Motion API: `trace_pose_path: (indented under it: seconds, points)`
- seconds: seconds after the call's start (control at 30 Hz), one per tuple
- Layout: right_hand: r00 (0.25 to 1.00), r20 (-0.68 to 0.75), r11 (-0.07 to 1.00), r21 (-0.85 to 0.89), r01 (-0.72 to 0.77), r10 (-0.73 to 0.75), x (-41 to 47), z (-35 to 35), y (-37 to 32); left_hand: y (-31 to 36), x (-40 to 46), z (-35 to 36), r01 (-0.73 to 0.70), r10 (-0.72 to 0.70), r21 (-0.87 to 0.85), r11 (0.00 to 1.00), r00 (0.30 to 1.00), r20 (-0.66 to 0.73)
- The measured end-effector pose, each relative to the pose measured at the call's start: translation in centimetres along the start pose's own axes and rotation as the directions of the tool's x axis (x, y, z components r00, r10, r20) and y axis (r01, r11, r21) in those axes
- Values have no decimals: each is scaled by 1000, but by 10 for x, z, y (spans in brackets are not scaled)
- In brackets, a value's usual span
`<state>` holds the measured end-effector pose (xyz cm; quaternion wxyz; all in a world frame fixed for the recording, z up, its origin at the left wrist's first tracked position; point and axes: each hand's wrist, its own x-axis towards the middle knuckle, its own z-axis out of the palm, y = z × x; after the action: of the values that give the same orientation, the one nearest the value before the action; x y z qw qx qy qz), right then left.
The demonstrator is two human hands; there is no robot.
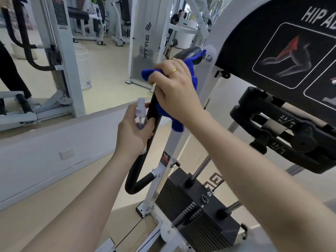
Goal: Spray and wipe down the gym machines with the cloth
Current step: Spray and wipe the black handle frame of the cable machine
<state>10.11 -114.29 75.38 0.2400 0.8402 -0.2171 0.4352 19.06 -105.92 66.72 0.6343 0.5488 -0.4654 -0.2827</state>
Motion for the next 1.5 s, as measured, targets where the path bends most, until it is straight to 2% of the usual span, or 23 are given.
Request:
trace_pose_path:
  seconds: [0.07, 0.17, 0.27, 0.33, 0.4, 0.47, 0.57, 0.63, 0.67, 0.7, 0.77, 0.83, 0.87, 0.97, 1.07, 1.13, 1.2, 1.3, 1.4, 1.43, 1.5]
  points:
    - [999, 49, 1000, 6, 3, -4, 8, -7, 7, 1, -2, 3, 12, -12, -8, 1000, 1000, -2]
    - [973, 34, 970, 77, -231, 229, 29, -12, 8, 2, -5, 10, 63, -63, -13, 998, 998, -5]
    - [848, 90, 838, 130, -530, 522, 44, -24, 31, 4, -7, 11, 11, -11, 31, 999, 1000, 5]
    - [756, 139, 745, 133, -654, 639, 48, -32, 54, 5, -7, 8, -5, 4, 80, 997, 1000, 19]
    - [734, 137, 708, 197, -679, 666, 47, -35, 58, 4, -6, 6, -6, 3, 94, 996, 1000, 31]
    - [791, 96, 752, 258, -606, 604, 37, -29, 44, 3, -6, 7, -6, 4, 79, 997, 1000, 29]
    - [932, 140, 902, 237, -360, 335, 16, -24, 12, 1, -3, 7, 3, -3, 50, 999, 1000, 4]
    - [952, 232, 953, 177, -245, 202, 19, -31, 18, 1, -3, 8, 16, -16, 34, 999, 1000, -2]
    - [941, 254, 954, 139, -264, 223, 27, -33, 30, 0, -4, 7, 13, -13, 32, 999, 1000, 7]
    - [919, 248, 935, 100, -340, 307, 36, -34, 44, 0, -4, 6, 12, -13, 41, 999, 1000, 20]
    - [820, 195, 829, 51, -557, 539, 49, -37, 66, -1, -6, 3, 27, -29, 46, 999, 998, 46]
    - [762, 132, 760, 73, -646, 634, 49, -34, 68, -4, -6, -2, 44, -45, 17, 999, 997, 57]
    - [773, 128, 768, 98, -633, 621, 46, -32, 60, -5, -6, -5, 54, -54, 1, 999, 998, 44]
    - [883, 122, 868, 165, -468, 452, 30, -29, 31, -11, -4, -14, 69, -71, -46, 997, 997, -42]
    - [968, 48, 965, 89, -248, 245, 13, -20, 14, -21, -4, -19, 81, -87, -72, 994, 993, -84]
    - [997, -3, 996, 46, -77, 77, 3, -12, 6, -26, -5, -20, 88, -94, -72, 994, 991, -92]
    - [994, 4, 994, 1, 110, -110, -20, 3, -1, -32, -10, -21, 103, -109, -74, 992, 990, -93]
    - [930, 222, 955, 23, 296, -294, -91, 42, -27, -46, -22, -26, 134, -138, -42, 990, 986, -97]
    - [938, 268, 970, 167, 179, -219, -138, 65, -55, -64, -39, -34, 163, -162, 7, 987, 981, -108]
    - [923, 310, 970, 159, 184, -226, -141, 67, -55, -69, -45, -35, 182, -178, 32, 983, 979, -102]
    - [871, 360, 942, 158, 297, -335, -143, 61, -53, -74, -59, -36, 225, -219, 68, 972, 972, -79]
